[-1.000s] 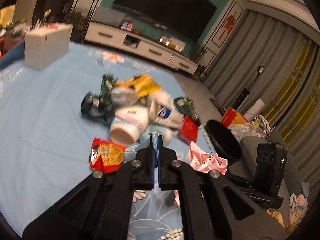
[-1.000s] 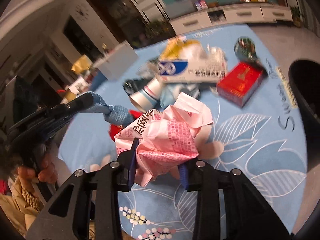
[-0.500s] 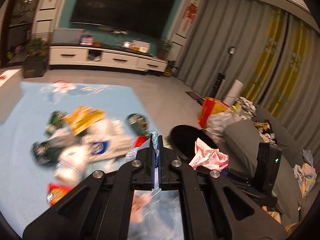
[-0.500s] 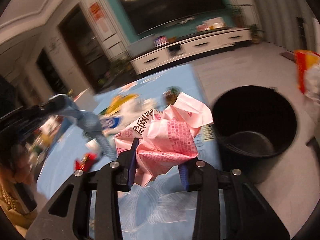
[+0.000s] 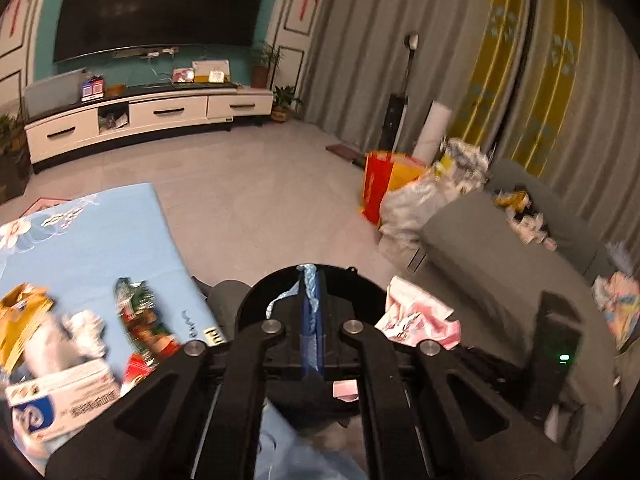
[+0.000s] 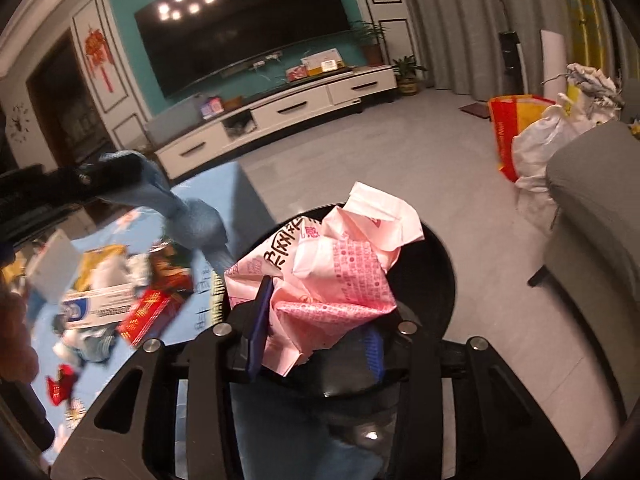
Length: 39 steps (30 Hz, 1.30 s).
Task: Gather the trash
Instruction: 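Carry the pink tissue to the black bin and open the right tool, then grasp the red snack wrapper with the left tool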
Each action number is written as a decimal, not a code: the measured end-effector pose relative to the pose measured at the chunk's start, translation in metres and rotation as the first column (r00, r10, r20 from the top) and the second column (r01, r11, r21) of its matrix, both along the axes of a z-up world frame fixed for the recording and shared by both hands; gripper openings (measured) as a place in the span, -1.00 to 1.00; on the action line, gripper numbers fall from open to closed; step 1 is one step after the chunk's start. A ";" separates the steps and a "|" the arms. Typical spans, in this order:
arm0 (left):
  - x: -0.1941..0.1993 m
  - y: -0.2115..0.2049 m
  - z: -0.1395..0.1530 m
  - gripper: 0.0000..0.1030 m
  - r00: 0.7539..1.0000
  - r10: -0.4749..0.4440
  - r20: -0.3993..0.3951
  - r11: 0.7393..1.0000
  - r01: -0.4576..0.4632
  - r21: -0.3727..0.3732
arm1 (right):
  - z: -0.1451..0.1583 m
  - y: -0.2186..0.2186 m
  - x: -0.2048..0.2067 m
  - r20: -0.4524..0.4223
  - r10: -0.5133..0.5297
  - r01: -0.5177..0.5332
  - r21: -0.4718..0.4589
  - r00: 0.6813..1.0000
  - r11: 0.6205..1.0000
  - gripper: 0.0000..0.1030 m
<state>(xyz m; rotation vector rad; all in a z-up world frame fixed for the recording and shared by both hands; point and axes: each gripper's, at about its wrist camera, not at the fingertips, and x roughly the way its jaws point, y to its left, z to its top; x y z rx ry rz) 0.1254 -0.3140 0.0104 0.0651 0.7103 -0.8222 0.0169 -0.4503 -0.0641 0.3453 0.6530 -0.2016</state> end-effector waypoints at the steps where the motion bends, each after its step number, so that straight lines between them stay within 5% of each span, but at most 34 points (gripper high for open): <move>1: 0.003 -0.009 -0.008 -0.75 1.000 0.004 -0.006 1.000 -0.004 0.023 | -0.003 -0.001 0.003 -0.016 -0.001 0.000 -0.009 1.000 1.000 -0.09; 4: 0.011 -0.027 -0.031 0.37 0.999 0.008 -0.037 0.996 -0.005 0.085 | -0.016 -0.007 0.013 -0.063 -0.011 0.010 -0.021 0.998 1.000 0.32; 9: 0.004 -0.015 -0.042 0.39 1.000 0.025 -0.018 0.992 -0.022 0.124 | -0.018 -0.010 0.010 -0.057 -0.019 0.019 -0.005 0.998 1.000 0.46; 12: -0.011 0.005 -0.035 0.60 0.999 0.049 0.008 0.993 -0.050 0.110 | -0.013 -0.005 0.001 -0.041 -0.022 0.023 0.019 0.999 1.000 0.46; 26: -0.071 0.167 -0.036 0.72 0.971 0.237 -0.028 0.967 -0.233 0.103 | 0.016 0.069 -0.032 -0.042 0.135 -0.132 0.068 0.990 0.989 0.51; 30: -0.079 0.238 -0.032 0.75 0.925 0.378 -0.040 0.925 -0.375 0.063 | 0.019 0.100 -0.030 -0.057 0.204 -0.200 0.068 0.977 0.977 0.51; 35: -0.090 0.319 -0.044 0.77 0.839 0.540 -0.070 0.842 -0.538 0.053 | 0.019 0.138 -0.025 -0.081 0.288 -0.283 0.062 0.954 0.957 0.51; 39: -0.097 0.356 -0.065 0.77 0.795 0.592 -0.136 0.806 -0.589 0.064 | 0.010 0.166 -0.014 -0.125 0.340 -0.329 0.101 0.932 0.939 0.51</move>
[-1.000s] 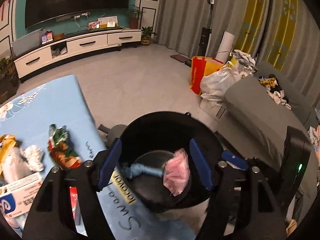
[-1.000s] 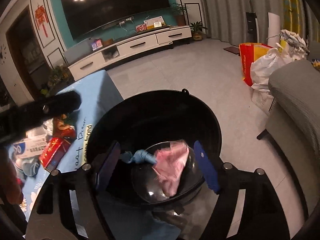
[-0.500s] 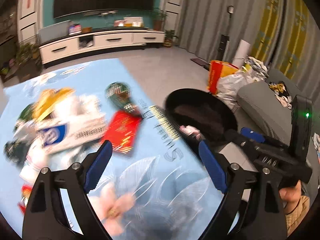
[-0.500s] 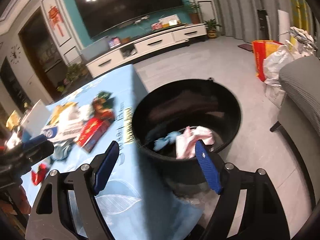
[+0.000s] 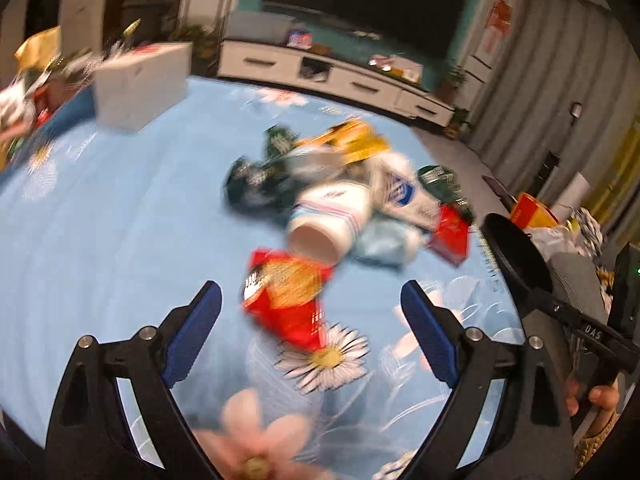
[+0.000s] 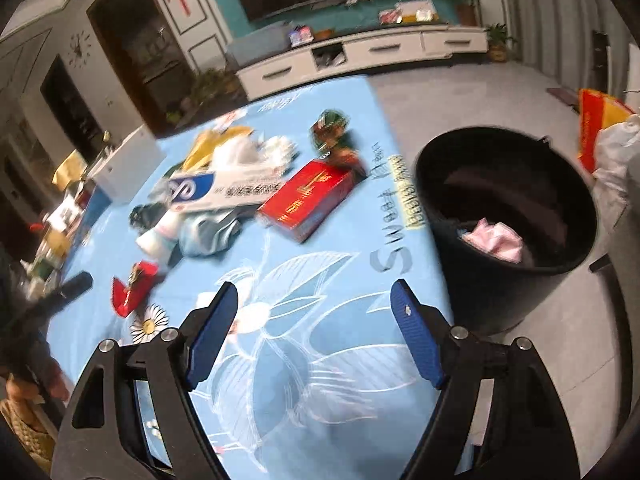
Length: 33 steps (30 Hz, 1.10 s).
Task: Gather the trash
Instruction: 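Grasp the red snack wrapper with the left tool, then grasp the red cigarette box with the right tool while the left tool holds the wrapper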
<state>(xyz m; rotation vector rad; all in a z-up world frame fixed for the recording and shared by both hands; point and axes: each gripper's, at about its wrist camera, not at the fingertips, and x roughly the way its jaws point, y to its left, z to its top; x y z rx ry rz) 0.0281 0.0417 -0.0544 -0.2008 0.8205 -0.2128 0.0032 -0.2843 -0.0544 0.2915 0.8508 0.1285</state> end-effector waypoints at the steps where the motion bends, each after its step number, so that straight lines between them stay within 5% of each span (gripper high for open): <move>1: -0.001 0.007 -0.004 0.77 1.000 0.003 -0.008 1.000 -0.003 -0.010 | -0.002 0.007 0.003 -0.012 0.012 -0.012 0.005 1.000 1.000 0.51; 9: 0.007 0.011 -0.028 0.77 0.999 -0.025 -0.035 0.999 0.024 -0.043 | -0.004 0.034 0.020 -0.041 0.026 -0.026 0.009 0.999 1.000 0.51; 19: 0.036 -0.018 -0.055 0.76 0.998 -0.011 -0.063 0.994 0.018 0.106 | -0.007 0.035 0.053 -0.056 -0.016 0.017 0.008 0.998 1.000 0.51; 21: 0.036 -0.019 -0.057 0.61 0.998 -0.008 -0.057 0.991 0.015 0.130 | -0.009 0.034 0.064 -0.061 -0.038 0.039 0.015 0.997 0.999 0.51; 23: 0.039 -0.018 -0.060 0.11 0.998 -0.003 -0.057 0.990 0.011 0.143 | -0.014 0.033 0.076 -0.073 -0.069 0.070 0.017 0.995 0.997 0.51; 25: 0.039 -0.016 -0.061 0.05 0.999 -0.002 -0.052 0.991 0.009 0.136 | -0.023 0.032 0.089 -0.093 -0.096 0.099 0.023 0.991 0.995 0.51; 29: 0.039 -0.008 -0.058 -0.44 0.999 -0.007 -0.037 0.996 0.011 0.089 | -0.035 0.031 0.109 -0.133 -0.138 0.143 0.031 0.981 0.989 0.51; 33: 0.043 0.001 -0.053 -0.46 0.999 -0.010 -0.034 0.999 0.012 0.046 | -0.040 0.029 0.124 -0.144 -0.179 0.184 0.020 0.973 0.983 0.51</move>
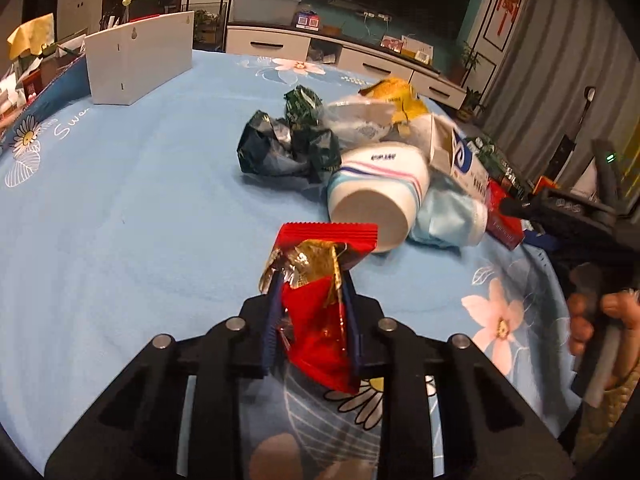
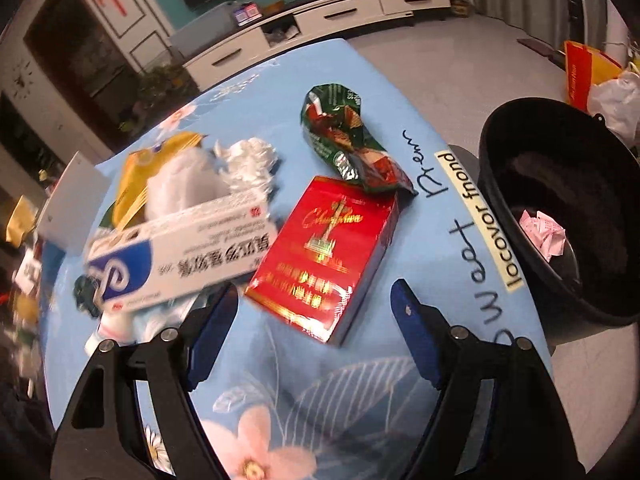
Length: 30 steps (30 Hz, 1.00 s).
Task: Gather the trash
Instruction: 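Grasp the red cigarette box with the right tool while the left tool holds the wrapper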
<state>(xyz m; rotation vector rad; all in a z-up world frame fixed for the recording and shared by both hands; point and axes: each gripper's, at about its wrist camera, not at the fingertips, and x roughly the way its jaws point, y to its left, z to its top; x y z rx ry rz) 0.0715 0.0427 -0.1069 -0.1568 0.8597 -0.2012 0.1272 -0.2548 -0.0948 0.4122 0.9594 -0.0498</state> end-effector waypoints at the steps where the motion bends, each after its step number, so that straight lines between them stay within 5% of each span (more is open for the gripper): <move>1: 0.001 0.002 0.002 -0.47 1.000 0.001 -0.001 1.000 -0.001 -0.017 | -0.002 0.000 0.004 -0.009 -0.012 0.012 -0.001 1.000 1.000 0.53; 10: -0.004 0.009 0.017 -0.48 1.000 -0.004 0.019 0.996 0.006 -0.093 | -0.007 0.017 0.013 -0.027 0.000 -0.003 -0.133 1.000 0.991 0.58; 13: -0.007 0.008 0.021 -0.48 0.999 -0.009 0.031 0.996 0.012 -0.093 | -0.008 0.017 0.008 -0.027 -0.005 0.000 -0.174 1.000 0.985 0.36; 21: -0.013 0.006 0.029 -0.48 0.999 -0.023 0.044 0.995 0.026 -0.092 | -0.004 0.005 -0.018 -0.035 0.029 -0.033 -0.123 0.999 0.992 0.29; 30: -0.026 -0.003 0.048 -0.48 0.996 -0.053 0.078 0.995 0.060 -0.082 | 0.026 0.015 -0.081 0.058 0.154 -0.148 -0.099 0.986 0.984 0.28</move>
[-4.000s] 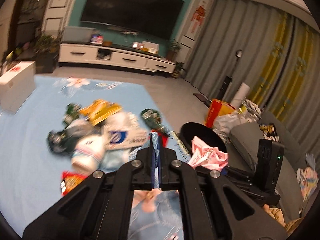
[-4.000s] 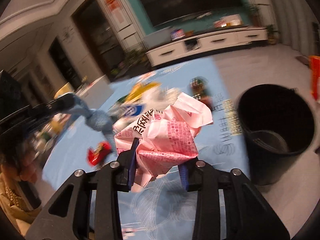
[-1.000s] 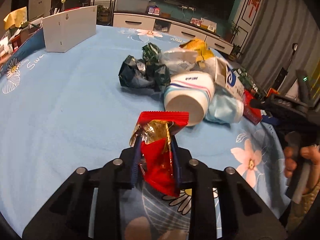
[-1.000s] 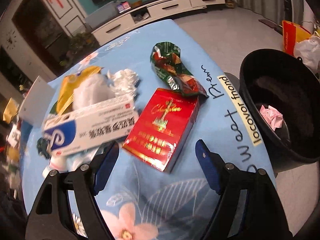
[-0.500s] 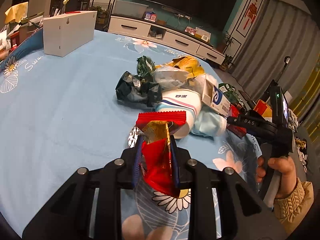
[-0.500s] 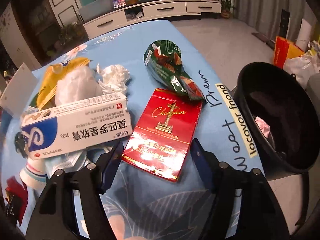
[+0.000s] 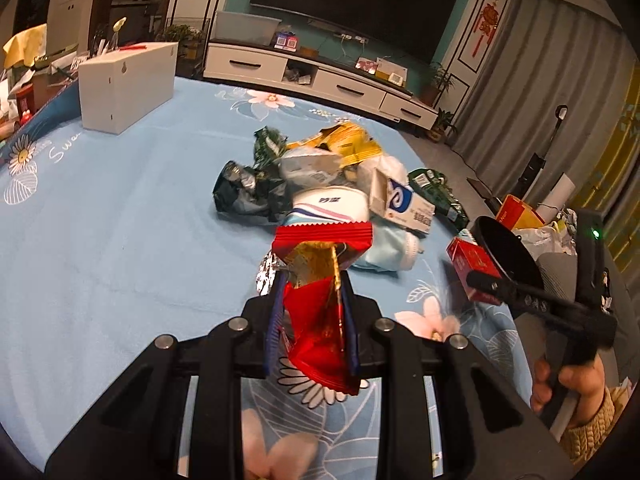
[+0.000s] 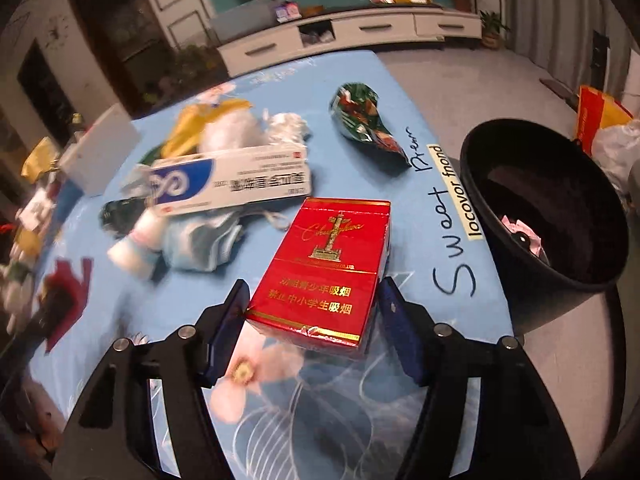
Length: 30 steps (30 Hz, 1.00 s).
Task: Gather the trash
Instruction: 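Grasp the red cigarette box with the right tool while the left tool holds the wrapper, then drop the cigarette box and snack wrapper into the bin, opening both tools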
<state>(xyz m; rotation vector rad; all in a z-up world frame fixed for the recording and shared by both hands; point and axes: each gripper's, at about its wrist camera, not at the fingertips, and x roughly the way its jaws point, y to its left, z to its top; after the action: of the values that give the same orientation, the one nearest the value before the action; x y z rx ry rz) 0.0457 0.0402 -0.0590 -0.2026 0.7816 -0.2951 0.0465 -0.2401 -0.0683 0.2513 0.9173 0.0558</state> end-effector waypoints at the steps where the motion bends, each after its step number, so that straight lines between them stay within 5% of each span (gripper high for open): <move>1: -0.002 -0.002 0.002 -0.48 1.000 -0.002 0.006 1.000 0.002 0.003 | 0.004 0.000 -0.007 0.012 0.003 -0.003 0.001 1.000 1.000 0.28; 16: -0.018 -0.047 0.028 -0.48 0.994 -0.097 0.053 0.994 0.095 0.048 | 0.031 -0.014 -0.041 0.115 0.020 -0.029 0.080 0.993 0.996 0.27; 30: 0.001 -0.116 0.051 -0.48 0.968 -0.243 0.062 0.970 0.243 0.012 | 0.037 -0.076 -0.060 0.184 -0.121 0.094 0.147 0.976 0.985 0.27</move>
<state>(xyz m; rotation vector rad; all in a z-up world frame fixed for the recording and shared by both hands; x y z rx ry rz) 0.0470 -0.0760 -0.0083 -0.0924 0.7445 -0.5296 -0.0133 -0.3164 -0.0312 0.4165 0.7071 0.0424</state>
